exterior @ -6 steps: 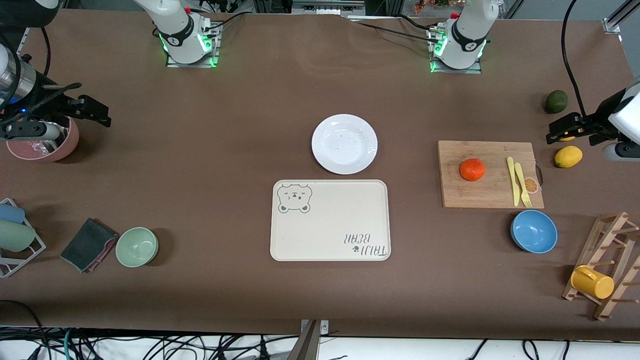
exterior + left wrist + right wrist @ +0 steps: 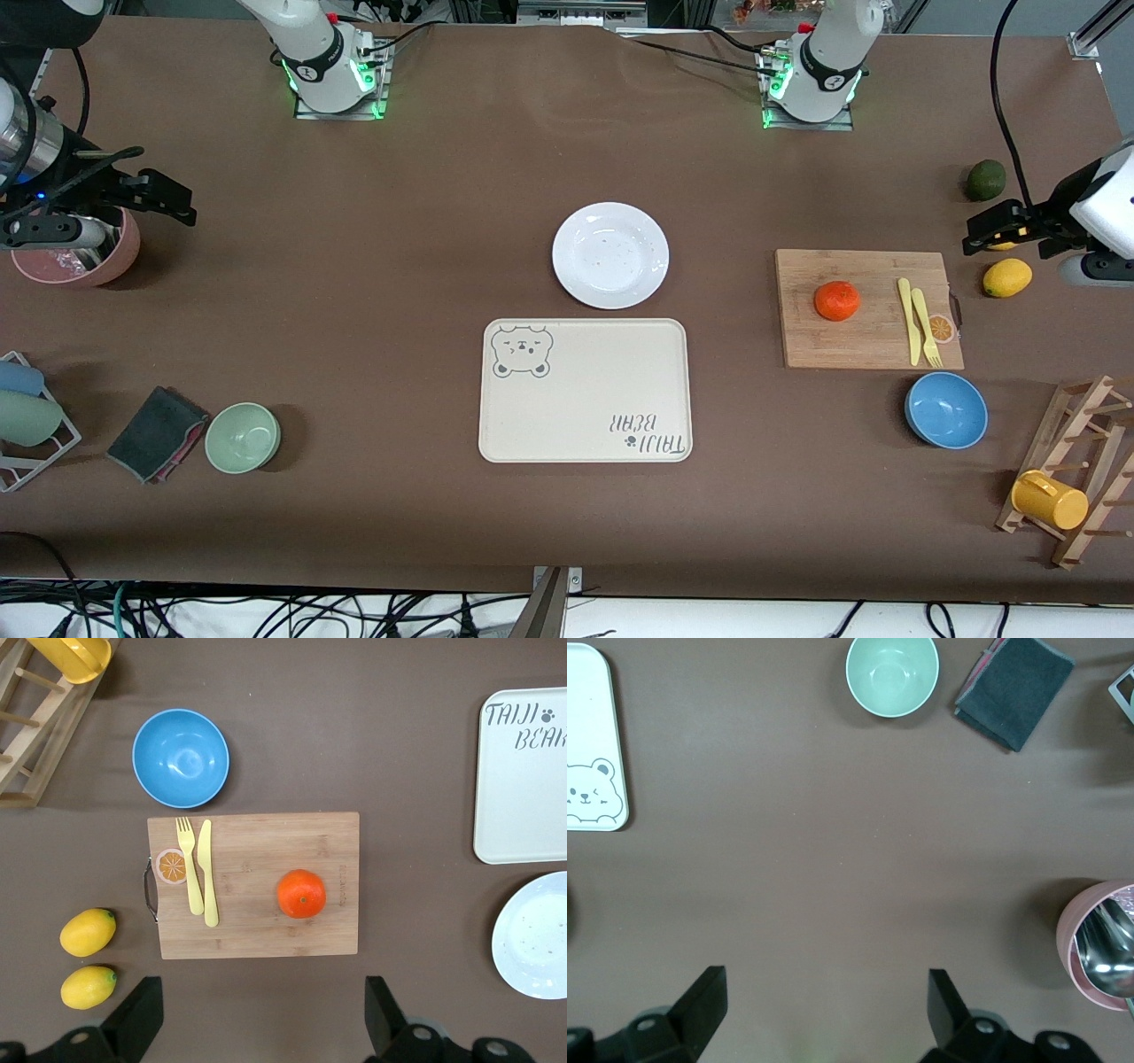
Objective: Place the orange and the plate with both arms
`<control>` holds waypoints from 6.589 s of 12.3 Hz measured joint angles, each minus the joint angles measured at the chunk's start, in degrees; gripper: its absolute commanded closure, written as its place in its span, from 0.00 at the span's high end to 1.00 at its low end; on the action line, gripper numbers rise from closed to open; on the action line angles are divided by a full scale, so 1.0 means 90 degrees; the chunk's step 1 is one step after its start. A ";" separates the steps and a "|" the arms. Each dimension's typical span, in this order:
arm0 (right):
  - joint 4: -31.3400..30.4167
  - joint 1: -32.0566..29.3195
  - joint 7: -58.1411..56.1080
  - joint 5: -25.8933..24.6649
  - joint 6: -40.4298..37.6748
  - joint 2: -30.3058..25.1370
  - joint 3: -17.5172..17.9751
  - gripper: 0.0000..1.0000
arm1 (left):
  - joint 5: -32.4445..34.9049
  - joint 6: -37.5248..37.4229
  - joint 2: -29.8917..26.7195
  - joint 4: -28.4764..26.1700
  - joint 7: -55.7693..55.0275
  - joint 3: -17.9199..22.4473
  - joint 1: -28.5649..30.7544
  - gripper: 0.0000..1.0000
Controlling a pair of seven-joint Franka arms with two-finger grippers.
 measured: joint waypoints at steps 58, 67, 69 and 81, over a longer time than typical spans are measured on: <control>0.0004 0.0006 0.0000 0.0000 -0.0005 0.0006 0.0006 1.00 | 0.0531 0.4133 0.1589 -0.3746 -0.1501 -0.0927 -0.0105 0.23; 0.0004 0.0013 0.0000 0.0000 -0.0005 0.0006 0.0013 1.00 | 0.0531 0.3999 0.2377 -0.2571 -0.6489 -0.3238 -0.1732 0.24; 0.0004 0.0015 0.0000 0.0000 -0.0006 0.0006 0.0014 1.00 | 0.0531 0.4012 0.2876 -0.2260 -0.6753 -0.3231 -0.2149 0.25; 0.0004 0.0015 0.0000 0.0000 -0.0006 0.0006 0.0012 1.00 | 0.0533 0.3790 0.3754 -0.1583 -0.6740 -0.3134 -0.2190 1.00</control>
